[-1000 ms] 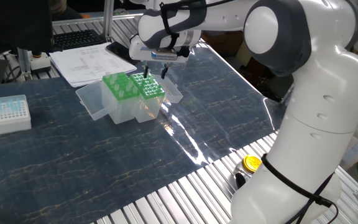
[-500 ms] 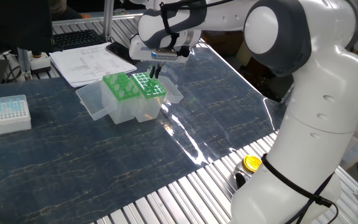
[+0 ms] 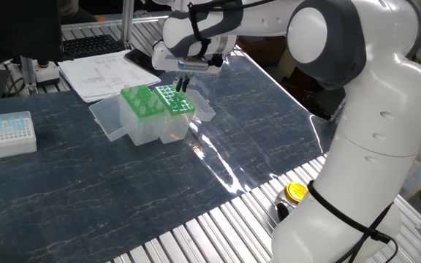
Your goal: Transfer all large pipette tips from one holder to another
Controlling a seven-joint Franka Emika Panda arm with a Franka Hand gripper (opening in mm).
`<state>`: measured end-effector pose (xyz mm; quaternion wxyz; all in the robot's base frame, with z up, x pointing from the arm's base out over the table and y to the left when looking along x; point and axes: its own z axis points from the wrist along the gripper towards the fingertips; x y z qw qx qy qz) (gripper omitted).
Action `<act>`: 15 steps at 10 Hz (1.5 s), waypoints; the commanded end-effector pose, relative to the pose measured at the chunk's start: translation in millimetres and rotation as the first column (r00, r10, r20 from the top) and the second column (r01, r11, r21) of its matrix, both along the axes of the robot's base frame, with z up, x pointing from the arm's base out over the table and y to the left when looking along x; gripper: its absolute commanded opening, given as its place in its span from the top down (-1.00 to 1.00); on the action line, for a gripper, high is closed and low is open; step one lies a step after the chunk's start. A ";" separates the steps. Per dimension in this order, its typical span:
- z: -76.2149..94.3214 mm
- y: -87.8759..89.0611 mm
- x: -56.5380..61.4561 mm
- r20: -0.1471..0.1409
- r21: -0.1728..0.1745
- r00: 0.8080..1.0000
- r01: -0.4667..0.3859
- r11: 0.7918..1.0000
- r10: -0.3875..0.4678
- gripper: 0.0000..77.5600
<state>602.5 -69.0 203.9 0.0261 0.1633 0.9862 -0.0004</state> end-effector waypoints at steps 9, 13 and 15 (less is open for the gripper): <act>15.2 8.8 -6.0 0.017 0.008 0.998 0.068 0.998 -0.068 0.97; 29.6 8.0 -1.5 0.021 0.005 0.997 0.070 0.998 -0.070 0.97; 38.2 4.5 1.1 0.021 0.005 0.997 0.074 0.997 -0.074 0.97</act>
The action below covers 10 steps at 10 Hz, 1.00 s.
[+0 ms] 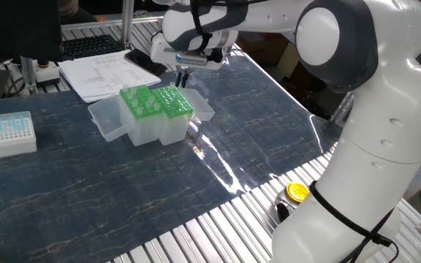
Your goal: Transfer all large pipette tips from one holder to another
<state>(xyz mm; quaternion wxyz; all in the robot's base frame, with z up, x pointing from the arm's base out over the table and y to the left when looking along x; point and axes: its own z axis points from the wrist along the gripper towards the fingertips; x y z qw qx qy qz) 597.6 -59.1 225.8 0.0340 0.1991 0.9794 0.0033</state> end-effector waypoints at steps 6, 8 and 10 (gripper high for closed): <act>59.3 -1.9 9.7 -0.005 0.004 0.998 0.069 0.998 -0.069 0.97; 67.1 1.9 7.6 -0.004 0.007 0.995 0.095 0.995 -0.095 0.97; 72.3 5.2 6.4 -0.003 0.009 0.993 0.115 0.993 -0.115 0.97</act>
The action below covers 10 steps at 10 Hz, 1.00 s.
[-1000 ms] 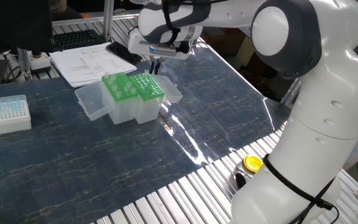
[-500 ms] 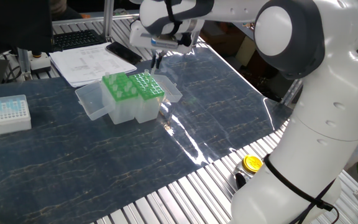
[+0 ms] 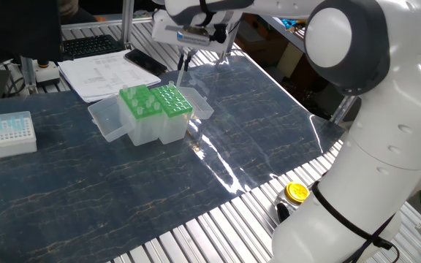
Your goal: Transfer all large pipette tips from one holder to another
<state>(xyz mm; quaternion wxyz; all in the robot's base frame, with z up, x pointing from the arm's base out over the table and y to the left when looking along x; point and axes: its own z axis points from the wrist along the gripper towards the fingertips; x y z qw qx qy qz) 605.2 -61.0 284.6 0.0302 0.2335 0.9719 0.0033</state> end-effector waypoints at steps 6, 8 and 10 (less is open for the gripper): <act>38.2 13.1 0.1 -0.001 0.032 0.994 0.108 0.994 -0.108 0.97; 40.4 14.5 -0.2 -0.002 0.037 0.992 0.126 0.991 -0.126 0.97; 41.8 14.9 -0.2 -0.005 0.037 0.991 0.134 0.990 -0.134 0.97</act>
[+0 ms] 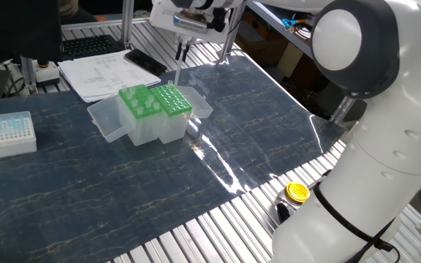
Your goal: Transfer all large pipette tips from one holder to another
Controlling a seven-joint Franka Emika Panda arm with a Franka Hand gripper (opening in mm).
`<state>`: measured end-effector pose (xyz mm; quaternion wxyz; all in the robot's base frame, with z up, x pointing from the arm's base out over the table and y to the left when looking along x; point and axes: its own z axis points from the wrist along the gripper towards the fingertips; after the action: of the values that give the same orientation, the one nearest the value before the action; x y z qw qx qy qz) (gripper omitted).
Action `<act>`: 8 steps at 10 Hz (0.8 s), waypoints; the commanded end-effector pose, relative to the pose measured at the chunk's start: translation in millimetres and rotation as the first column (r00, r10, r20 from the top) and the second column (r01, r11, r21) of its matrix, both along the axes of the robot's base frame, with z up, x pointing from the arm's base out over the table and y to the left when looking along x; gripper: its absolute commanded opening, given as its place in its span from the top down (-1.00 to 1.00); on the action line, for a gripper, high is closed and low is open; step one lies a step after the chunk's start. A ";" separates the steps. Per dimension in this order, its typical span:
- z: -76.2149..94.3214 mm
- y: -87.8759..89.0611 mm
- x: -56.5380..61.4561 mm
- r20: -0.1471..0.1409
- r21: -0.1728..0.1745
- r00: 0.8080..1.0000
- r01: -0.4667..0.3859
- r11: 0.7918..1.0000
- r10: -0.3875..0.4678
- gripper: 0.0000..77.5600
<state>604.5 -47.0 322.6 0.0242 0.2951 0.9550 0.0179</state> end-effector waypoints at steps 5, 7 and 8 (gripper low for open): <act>15.7 -0.1 1.1 -0.007 -0.003 1.000 0.015 1.000 -0.015 0.97; 18.1 3.4 -1.1 -0.010 -0.002 0.999 0.030 1.000 -0.030 0.97; 18.7 4.6 -1.7 -0.011 -0.002 0.999 0.034 0.999 -0.034 0.97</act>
<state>603.7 -44.8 338.2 0.0192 0.3068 0.9515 0.0145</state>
